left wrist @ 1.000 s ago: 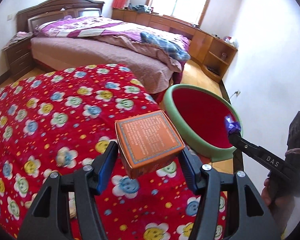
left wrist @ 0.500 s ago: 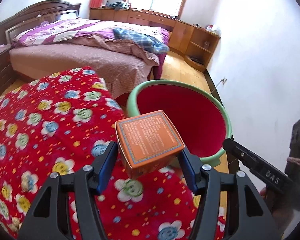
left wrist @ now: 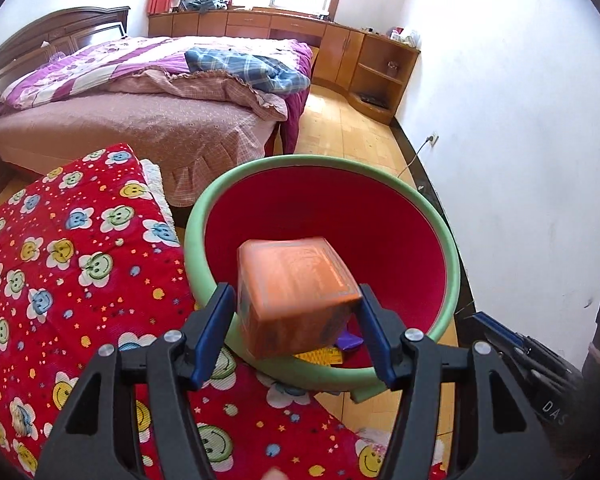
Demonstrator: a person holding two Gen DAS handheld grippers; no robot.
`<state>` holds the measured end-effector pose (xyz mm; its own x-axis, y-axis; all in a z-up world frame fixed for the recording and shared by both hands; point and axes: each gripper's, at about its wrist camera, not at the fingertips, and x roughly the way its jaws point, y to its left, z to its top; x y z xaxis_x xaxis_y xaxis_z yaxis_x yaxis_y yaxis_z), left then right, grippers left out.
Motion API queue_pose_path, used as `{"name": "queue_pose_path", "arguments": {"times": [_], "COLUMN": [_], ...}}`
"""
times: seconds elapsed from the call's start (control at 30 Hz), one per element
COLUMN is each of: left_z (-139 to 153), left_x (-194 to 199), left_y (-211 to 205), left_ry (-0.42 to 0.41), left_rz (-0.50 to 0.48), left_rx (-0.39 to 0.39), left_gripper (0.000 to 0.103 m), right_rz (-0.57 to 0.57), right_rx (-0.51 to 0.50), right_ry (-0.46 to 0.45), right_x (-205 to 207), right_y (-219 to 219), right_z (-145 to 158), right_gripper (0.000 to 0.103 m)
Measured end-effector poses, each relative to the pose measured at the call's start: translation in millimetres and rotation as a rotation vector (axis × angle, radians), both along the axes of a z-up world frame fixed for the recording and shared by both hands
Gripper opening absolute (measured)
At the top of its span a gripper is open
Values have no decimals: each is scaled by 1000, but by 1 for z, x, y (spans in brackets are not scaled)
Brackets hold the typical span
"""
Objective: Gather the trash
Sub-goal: 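Open the right tool then the left tool above the bin to drop both, then move both open tools back over the bedspread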
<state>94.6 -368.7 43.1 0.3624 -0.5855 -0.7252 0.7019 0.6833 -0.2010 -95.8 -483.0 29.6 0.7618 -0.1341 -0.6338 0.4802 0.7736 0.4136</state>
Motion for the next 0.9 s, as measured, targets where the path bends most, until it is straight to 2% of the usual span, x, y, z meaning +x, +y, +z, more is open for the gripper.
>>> {"name": "queue_pose_path", "arguments": {"times": [0.07, 0.43, 0.57, 0.83, 0.9], "left_z": [0, 12, 13, 14, 14], "left_x": [0, 1, 1, -1, -3], "left_y": [1, 42, 67, 129, 145], "left_ry": [-1, -9, -1, 9, 10], "left_rz": [10, 93, 146, 280, 313], "left_rx": [-8, -23, -13, 7, 7], "left_gripper": [71, 71, 71, 71, 71], "right_rz": [-5, 38, 69, 153, 177], "right_rx": [4, 2, 1, -10, -14], "right_ry": [3, 5, 6, 15, 12], "right_x": [-1, 5, 8, 21, 24], "right_y": [-1, 12, 25, 56, 66], "right_z": [-2, 3, 5, 11, 13], "right_gripper": [29, 30, 43, 52, 60]}}
